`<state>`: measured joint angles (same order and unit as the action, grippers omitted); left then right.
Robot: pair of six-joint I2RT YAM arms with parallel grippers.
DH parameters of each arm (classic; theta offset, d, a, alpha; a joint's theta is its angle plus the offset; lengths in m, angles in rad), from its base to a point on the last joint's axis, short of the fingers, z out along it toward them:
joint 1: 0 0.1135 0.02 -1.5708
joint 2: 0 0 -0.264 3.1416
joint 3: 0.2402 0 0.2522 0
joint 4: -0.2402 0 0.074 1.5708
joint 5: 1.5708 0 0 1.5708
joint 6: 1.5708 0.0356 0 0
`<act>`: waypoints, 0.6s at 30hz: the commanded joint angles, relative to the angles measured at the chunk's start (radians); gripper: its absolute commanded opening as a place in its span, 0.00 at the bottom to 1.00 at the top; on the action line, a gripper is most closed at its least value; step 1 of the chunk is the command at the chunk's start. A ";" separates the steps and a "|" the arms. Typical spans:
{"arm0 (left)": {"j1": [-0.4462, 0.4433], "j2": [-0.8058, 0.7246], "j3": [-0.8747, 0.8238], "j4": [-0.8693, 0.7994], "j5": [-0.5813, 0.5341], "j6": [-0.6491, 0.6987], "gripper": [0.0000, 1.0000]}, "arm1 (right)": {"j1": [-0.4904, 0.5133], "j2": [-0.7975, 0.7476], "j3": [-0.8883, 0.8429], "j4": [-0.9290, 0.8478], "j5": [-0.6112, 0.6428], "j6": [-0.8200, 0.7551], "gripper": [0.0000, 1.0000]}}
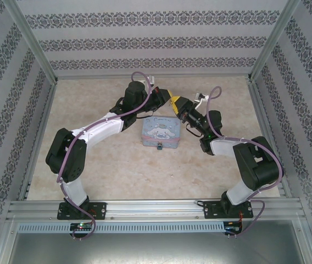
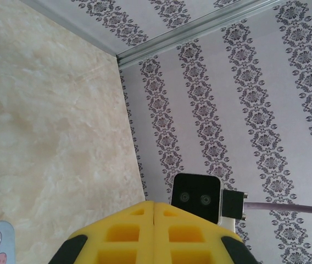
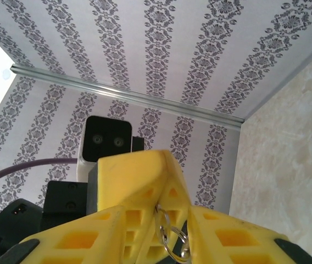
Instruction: Unlock the padlock with the key
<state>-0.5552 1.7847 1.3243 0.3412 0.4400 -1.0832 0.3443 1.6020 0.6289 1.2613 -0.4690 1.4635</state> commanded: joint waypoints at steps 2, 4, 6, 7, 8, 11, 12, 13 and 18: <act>-0.005 -0.015 0.021 0.038 -0.010 -0.006 0.00 | 0.007 0.003 -0.018 0.073 -0.003 0.001 0.35; -0.005 -0.015 0.020 0.039 -0.009 -0.005 0.00 | 0.007 0.004 -0.019 0.075 -0.004 0.004 0.34; -0.005 -0.015 0.019 0.038 -0.010 -0.006 0.00 | 0.007 0.006 -0.017 0.076 -0.005 0.005 0.33; -0.005 -0.016 0.018 0.040 -0.010 -0.007 0.00 | 0.007 0.007 -0.017 0.078 -0.004 0.007 0.33; -0.005 -0.016 0.018 0.042 -0.008 -0.007 0.00 | 0.007 0.010 -0.014 0.079 -0.003 0.009 0.33; -0.005 -0.016 0.016 0.045 -0.007 -0.010 0.00 | 0.007 0.015 -0.008 0.082 -0.003 0.011 0.31; -0.005 -0.016 0.015 0.045 -0.007 -0.012 0.00 | 0.007 0.016 -0.005 0.082 -0.003 0.012 0.31; -0.005 -0.015 0.014 0.047 -0.005 -0.013 0.00 | 0.007 0.020 -0.003 0.082 -0.002 0.014 0.30; -0.005 -0.014 0.010 0.053 -0.001 -0.019 0.00 | 0.009 0.040 0.008 0.094 0.000 0.025 0.26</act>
<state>-0.5552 1.7847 1.3243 0.3420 0.4400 -1.0904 0.3450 1.6245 0.6231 1.2819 -0.4686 1.4754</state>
